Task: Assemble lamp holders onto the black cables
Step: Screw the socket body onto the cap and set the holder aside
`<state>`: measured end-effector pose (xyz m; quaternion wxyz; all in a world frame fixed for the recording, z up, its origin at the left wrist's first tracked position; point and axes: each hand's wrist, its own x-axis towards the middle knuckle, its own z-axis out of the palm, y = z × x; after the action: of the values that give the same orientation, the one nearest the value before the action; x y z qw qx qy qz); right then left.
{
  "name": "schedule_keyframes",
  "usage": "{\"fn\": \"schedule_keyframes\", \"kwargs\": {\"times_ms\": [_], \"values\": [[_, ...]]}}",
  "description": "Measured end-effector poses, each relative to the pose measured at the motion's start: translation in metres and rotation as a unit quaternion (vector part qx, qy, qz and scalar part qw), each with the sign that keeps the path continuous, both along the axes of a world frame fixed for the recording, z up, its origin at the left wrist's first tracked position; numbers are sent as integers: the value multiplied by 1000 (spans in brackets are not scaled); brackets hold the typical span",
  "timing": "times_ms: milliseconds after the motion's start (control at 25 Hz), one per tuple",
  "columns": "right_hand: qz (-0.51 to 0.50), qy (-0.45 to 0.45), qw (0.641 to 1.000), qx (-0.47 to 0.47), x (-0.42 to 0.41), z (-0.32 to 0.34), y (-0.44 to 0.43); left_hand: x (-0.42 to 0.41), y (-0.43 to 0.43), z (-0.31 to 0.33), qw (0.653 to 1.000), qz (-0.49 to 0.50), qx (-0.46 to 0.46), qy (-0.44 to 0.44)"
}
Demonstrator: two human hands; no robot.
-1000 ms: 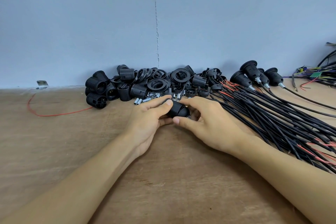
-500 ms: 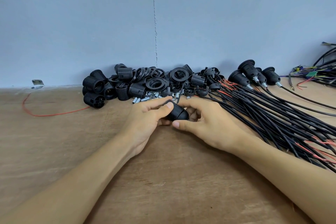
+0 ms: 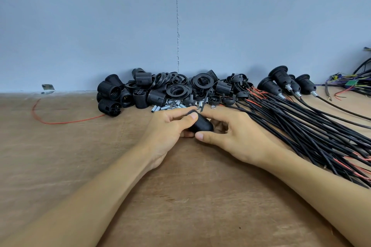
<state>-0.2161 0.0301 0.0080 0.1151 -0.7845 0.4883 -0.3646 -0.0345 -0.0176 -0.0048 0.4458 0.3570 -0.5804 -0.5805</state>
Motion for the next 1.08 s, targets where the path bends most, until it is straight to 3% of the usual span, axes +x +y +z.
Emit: {"fn": "schedule_keyframes", "kwargs": {"times_ms": [200,360,680,880,1000,1080], "values": [[-20,88,996,-19,-8,-3,-6,-6,1,-3,998,41,-44,-23],[-86,140,986,0,-22,-7,-12,-5,-1,-4,980,87,-119,-133],[-102,113,988,12,-22,-7,-17,-9,-3,-3,957,109,-162,-214],[-148,-14,989,-24,-4,6,-25,-8,-6,-4,940,142,-180,-252],[-169,7,985,-39,14,23,-50,-8,-6,-4,941,138,-181,-251],[-164,31,986,15,26,37,-74,-7,-6,-4,944,133,-179,-245]]}}
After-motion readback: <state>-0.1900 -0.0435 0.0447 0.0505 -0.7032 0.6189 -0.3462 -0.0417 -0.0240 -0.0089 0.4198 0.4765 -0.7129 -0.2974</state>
